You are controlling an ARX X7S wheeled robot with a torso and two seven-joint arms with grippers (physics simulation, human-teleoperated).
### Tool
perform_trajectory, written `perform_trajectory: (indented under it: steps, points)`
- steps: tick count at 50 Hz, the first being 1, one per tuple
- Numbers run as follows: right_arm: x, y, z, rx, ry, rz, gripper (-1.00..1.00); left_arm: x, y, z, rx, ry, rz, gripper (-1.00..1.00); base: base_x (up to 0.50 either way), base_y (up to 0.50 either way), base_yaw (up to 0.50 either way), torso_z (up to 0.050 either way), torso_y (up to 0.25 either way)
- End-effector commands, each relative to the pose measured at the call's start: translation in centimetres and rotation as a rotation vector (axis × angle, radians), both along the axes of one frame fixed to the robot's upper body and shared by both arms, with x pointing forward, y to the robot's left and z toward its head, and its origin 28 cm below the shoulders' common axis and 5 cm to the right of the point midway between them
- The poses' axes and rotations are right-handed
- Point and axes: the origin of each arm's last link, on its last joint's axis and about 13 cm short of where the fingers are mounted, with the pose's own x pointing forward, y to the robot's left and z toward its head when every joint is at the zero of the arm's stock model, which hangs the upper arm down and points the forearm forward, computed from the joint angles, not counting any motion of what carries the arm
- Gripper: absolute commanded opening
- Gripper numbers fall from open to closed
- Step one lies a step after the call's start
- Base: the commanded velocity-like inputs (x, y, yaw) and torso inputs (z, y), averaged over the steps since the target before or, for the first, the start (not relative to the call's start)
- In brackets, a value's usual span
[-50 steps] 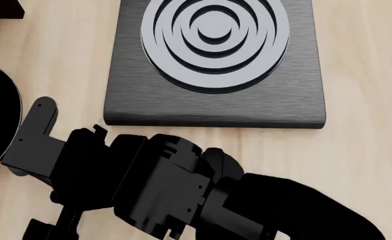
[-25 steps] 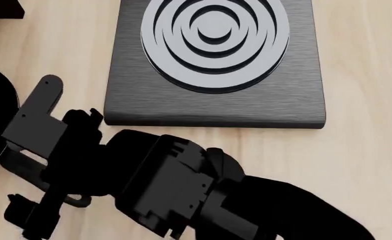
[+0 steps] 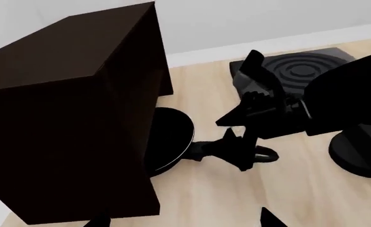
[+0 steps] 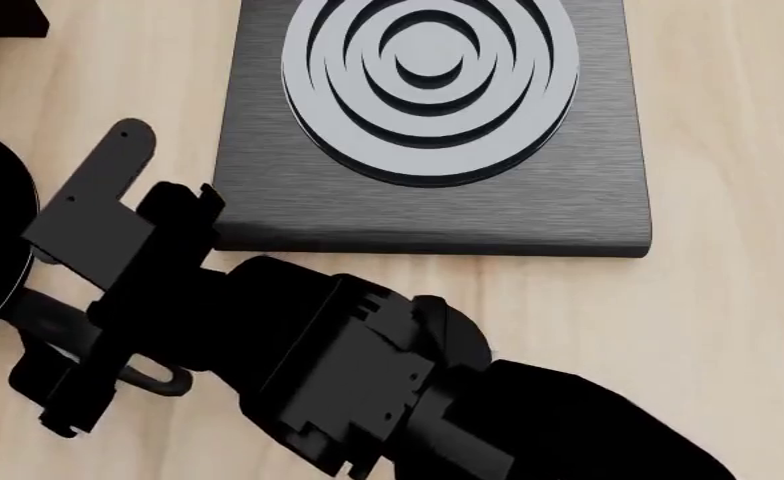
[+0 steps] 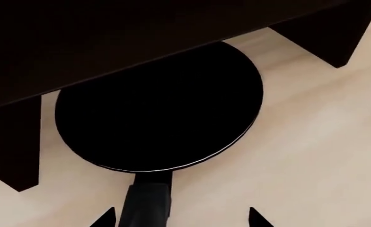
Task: Put the frying pan under the cabinet shelf.
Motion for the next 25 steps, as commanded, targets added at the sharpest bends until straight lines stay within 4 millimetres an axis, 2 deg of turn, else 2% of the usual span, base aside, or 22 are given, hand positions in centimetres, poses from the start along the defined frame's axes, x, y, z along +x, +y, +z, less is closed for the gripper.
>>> perform_trajectory:
  steps: [1, 10, 25]
  points:
    - [-0.3, 0.4, 0.3, 0.022, -0.048, -0.044, 1.00, 0.0, 0.0, 0.1, 0.002, -0.004, -0.036, 1.00, 0.00, 0.00, 0.00, 0.000, 0.000]
    - [-2.8, -0.9, 0.6, 0.051, -0.053, -0.049, 1.00, -0.7, -0.4, 0.0, 0.002, -0.008, -0.052, 1.00, 0.00, 0.00, 0.00, 0.000, 0.000]
    - [-6.8, -2.7, 1.8, 0.058, -0.089, -0.063, 1.00, -3.3, -1.6, -0.2, 0.008, -0.024, -0.080, 1.00, 0.00, 0.00, 0.00, 0.000, 0.000]
